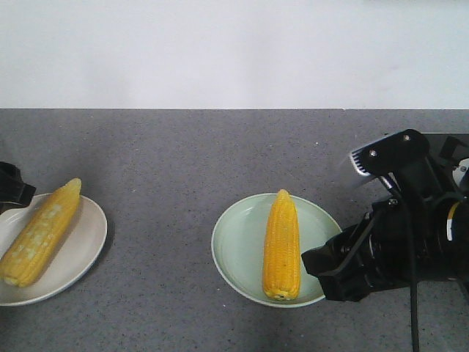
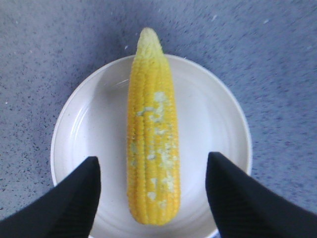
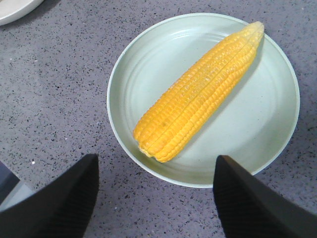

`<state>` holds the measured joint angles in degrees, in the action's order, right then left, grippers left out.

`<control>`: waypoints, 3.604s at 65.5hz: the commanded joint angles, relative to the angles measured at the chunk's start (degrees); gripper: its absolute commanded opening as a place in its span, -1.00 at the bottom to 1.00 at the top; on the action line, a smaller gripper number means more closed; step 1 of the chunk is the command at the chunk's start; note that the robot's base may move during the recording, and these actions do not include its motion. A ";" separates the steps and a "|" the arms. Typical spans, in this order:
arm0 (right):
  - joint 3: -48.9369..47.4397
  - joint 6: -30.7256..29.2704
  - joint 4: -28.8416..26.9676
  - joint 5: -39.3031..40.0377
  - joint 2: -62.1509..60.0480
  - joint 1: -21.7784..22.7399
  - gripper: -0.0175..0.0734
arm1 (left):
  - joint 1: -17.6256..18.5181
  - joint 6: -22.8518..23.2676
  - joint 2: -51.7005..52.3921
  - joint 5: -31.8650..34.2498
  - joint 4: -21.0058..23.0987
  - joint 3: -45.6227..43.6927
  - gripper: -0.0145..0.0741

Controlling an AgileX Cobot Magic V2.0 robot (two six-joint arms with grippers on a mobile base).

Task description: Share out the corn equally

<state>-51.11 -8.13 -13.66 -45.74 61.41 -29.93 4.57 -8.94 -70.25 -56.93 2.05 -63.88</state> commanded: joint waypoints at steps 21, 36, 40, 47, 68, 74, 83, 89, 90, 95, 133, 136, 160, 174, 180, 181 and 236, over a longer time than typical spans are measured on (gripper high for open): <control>-1.45 -0.23 -0.44 2.40 -1.07 -0.15 0.41 | 0.95 -9.60 13.52 3.05 14.61 -0.29 0.34; -1.45 -0.23 -0.56 1.94 -1.07 -0.15 0.41 | 6.90 -11.90 20.99 7.02 15.43 6.37 0.34; -1.45 -0.23 -0.56 1.80 -1.07 -0.15 0.41 | 7.40 -11.90 23.40 6.92 15.29 7.90 0.34; -1.45 -0.23 -0.56 1.65 -1.07 -0.15 0.41 | 7.45 -11.77 27.18 6.87 14.34 10.14 0.34; -1.45 -0.18 -0.74 1.49 -1.07 -0.15 0.41 | 7.40 -5.48 34.78 15.66 13.31 18.21 0.21; -1.45 -0.18 -0.74 1.43 -1.07 -0.15 0.41 | 7.40 -5.18 34.59 16.85 13.38 18.83 0.12; -1.45 -0.18 -0.74 1.31 -1.07 -0.15 0.39 | 7.40 -5.18 34.59 17.19 13.38 18.83 -0.04; -1.45 -0.18 -0.74 1.31 -1.07 -0.15 0.32 | 7.40 -5.18 34.59 17.19 13.38 18.83 -0.17; -1.45 -0.18 -0.74 1.30 -1.07 -0.15 0.30 | 7.40 -5.18 34.59 17.19 13.38 18.83 -0.18; -1.45 -0.18 -0.74 1.25 -1.07 -0.15 0.15 | 7.40 -5.18 34.59 17.19 13.42 18.83 -0.30; -1.45 -0.36 -0.69 1.25 -1.07 -0.15 -0.64 | 7.40 -5.18 34.59 18.64 13.51 18.83 -0.69; -1.45 -0.36 -0.69 1.25 -1.07 -0.15 -0.64 | 7.40 -5.18 34.59 18.64 13.51 18.83 -0.69; -1.45 -0.36 -0.69 1.25 -1.07 -0.15 -0.64 | 7.40 -5.18 34.59 18.70 13.51 18.83 -0.69; -1.45 -0.36 -0.69 1.04 -1.07 -0.15 -0.64 | 7.34 -2.89 38.13 18.19 3.48 21.02 -0.69; -1.45 -0.36 -0.69 1.04 -1.07 -0.15 -0.64 | 6.49 4.04 42.14 22.53 -2.42 24.68 -0.69; -1.45 -0.36 -0.69 1.04 -1.07 -0.15 -0.64 | 6.15 5.14 42.78 23.45 -3.15 25.39 -0.69; -1.45 -0.36 -0.69 0.91 -1.07 -0.15 -0.64 | -3.98 13.74 71.90 64.07 -3.69 64.04 -0.69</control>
<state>-51.11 -8.08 -13.90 -47.27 61.41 -29.93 0.74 4.10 0.59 0.86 -1.64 1.41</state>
